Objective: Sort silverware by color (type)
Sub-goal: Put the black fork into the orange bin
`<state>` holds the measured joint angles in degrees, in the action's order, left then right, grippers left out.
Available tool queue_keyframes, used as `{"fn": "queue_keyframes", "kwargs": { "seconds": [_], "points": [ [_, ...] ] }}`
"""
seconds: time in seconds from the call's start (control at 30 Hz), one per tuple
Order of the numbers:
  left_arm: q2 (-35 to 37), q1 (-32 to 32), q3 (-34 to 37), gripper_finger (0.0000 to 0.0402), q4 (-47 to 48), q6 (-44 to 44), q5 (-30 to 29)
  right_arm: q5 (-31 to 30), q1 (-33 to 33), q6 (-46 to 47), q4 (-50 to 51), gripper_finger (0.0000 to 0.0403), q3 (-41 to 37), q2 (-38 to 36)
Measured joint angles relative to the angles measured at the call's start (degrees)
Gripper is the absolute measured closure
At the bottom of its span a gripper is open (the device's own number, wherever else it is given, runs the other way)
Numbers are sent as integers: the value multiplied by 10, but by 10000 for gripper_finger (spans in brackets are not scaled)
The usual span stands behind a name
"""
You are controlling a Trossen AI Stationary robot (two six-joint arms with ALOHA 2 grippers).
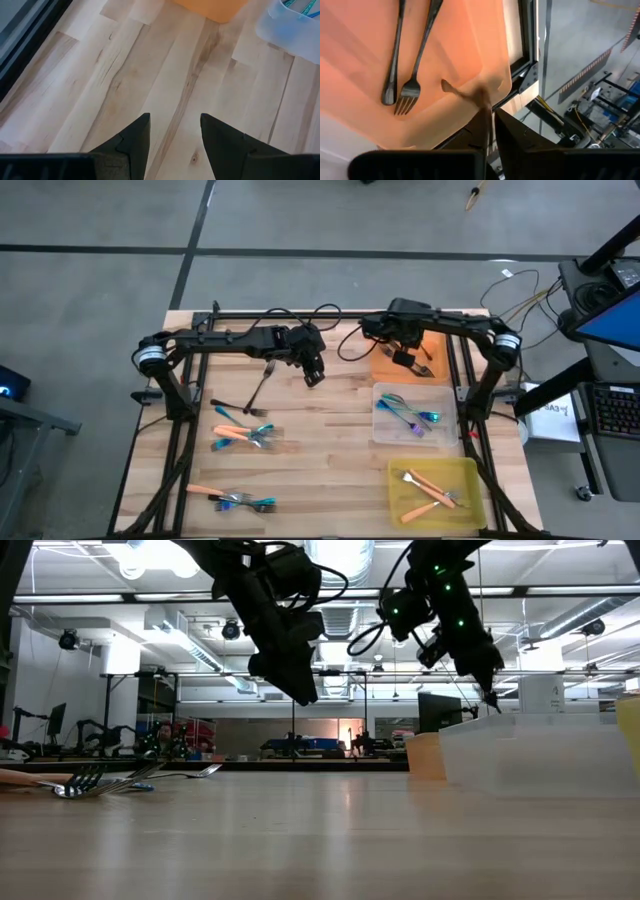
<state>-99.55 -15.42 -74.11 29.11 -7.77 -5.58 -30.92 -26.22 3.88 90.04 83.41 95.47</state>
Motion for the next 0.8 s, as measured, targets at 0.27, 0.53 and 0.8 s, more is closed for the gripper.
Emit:
{"fn": "queue_keyframes", "kwargs": {
  "seconds": [0.27, 0.53, 0.8],
  "points": [
    [0, 0, 0, 246, 18, 12, 0, 24, 1, 11, -6, 324, 1, -52],
    [0, 0, 31, 246, 152, 27, -40, 30, 5, 88, -34, 306, 2, -140],
    [3, -1, 122, 246, 153, -56, -80, 30, 16, 96, -110, 307, 2, -213]
  ]
}}
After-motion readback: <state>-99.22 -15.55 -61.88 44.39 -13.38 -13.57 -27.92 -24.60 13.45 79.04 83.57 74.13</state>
